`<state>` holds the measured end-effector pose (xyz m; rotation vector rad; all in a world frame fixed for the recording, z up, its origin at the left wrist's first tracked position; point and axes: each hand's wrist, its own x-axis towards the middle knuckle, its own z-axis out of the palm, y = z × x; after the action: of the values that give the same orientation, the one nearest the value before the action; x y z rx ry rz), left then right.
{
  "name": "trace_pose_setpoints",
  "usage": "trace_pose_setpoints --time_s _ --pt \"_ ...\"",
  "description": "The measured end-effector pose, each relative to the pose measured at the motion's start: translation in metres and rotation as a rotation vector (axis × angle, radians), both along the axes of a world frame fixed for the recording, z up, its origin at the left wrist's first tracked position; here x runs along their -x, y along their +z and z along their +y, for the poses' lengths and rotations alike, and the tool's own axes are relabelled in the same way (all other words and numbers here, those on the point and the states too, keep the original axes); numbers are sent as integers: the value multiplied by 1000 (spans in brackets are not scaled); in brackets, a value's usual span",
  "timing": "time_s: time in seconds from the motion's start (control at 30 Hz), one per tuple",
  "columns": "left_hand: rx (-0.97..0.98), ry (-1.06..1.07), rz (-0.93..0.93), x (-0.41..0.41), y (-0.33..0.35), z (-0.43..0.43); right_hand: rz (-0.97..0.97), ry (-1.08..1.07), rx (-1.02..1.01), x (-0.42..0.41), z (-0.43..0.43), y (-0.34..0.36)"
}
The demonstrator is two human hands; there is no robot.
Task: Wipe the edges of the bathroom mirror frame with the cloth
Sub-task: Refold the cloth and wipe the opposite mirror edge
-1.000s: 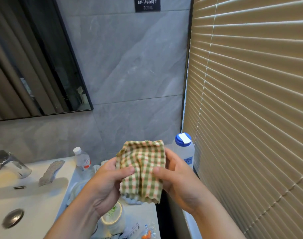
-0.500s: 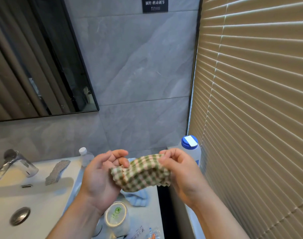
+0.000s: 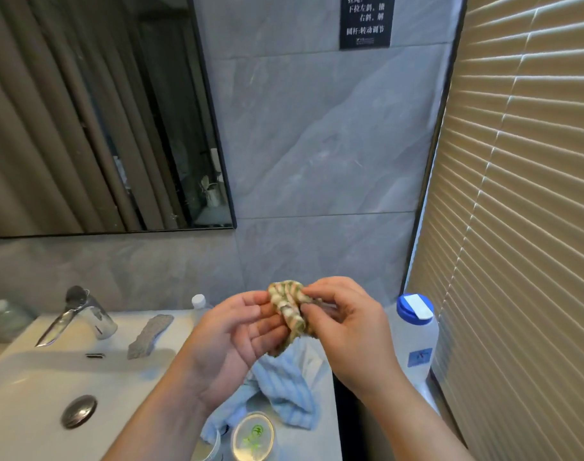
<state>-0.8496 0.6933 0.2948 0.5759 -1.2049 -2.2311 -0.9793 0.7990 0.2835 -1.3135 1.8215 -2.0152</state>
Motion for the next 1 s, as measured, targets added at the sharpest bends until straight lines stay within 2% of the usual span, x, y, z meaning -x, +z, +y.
trace_pose_setpoints --time_s 0.1,0.13,0.23,0.3,0.43,0.6,0.7,0.8,0.9,1.0 --pt "416 205 -209 1 -7 -10 -219 173 -13 1 -13 8" --pt "479 239 -230 1 -8 -13 -285 228 -10 0 -17 11" --pt "410 222 -148 -4 -2 -26 -293 344 -33 2 -34 22" --pt "428 275 -134 -7 10 -39 -140 346 -69 13 -52 36" --pt "656 567 -212 -13 48 -80 406 74 -6 64 -112 86" --pt "1024 857 -249 -7 111 -135 1040 -322 65 122 -203 204" --pt "1208 959 -226 4 146 -165 1338 -520 -46 142 -248 276" --pt "1463 1070 -204 20 177 -197 1470 -645 -148 161 -272 296" --pt "1732 1232 -173 41 206 -234 1505 -727 -89 171 -283 292" --pt "1839 1370 -139 69 233 -261 1525 -749 -19 173 -286 291"
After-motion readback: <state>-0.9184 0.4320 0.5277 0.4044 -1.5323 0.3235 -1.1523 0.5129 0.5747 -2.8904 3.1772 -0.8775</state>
